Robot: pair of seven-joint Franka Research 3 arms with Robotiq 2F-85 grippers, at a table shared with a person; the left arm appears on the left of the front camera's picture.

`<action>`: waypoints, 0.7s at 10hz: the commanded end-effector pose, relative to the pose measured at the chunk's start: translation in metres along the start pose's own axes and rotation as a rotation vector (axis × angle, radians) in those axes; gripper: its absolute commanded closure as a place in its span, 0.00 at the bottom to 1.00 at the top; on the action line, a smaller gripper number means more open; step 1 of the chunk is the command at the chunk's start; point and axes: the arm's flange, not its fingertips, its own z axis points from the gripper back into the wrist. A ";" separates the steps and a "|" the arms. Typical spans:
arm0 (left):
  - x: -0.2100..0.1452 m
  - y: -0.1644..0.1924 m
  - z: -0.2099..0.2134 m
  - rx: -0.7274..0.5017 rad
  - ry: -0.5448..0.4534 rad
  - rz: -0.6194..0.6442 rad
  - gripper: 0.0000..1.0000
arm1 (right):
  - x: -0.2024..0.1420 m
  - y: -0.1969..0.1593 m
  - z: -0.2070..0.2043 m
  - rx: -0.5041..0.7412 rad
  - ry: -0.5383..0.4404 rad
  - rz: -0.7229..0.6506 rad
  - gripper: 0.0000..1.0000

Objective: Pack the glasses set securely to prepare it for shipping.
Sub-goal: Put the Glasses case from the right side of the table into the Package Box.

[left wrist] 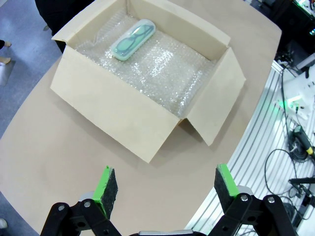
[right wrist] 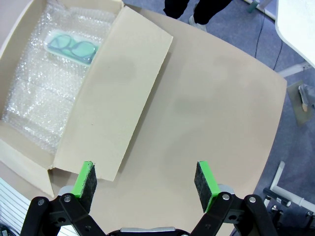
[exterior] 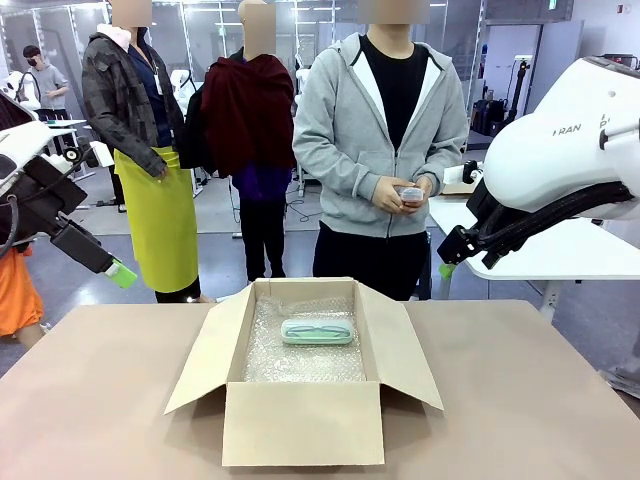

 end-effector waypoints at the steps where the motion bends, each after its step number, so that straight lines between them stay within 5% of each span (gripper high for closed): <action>1: -0.001 0.001 0.002 -0.023 -0.014 -0.018 0.00 | 0.002 -0.001 0.001 0.003 0.001 0.014 0.00; 7: -0.001 0.001 0.002 -0.023 -0.014 -0.018 0.00 | 0.002 -0.001 0.001 0.003 0.001 0.014 0.00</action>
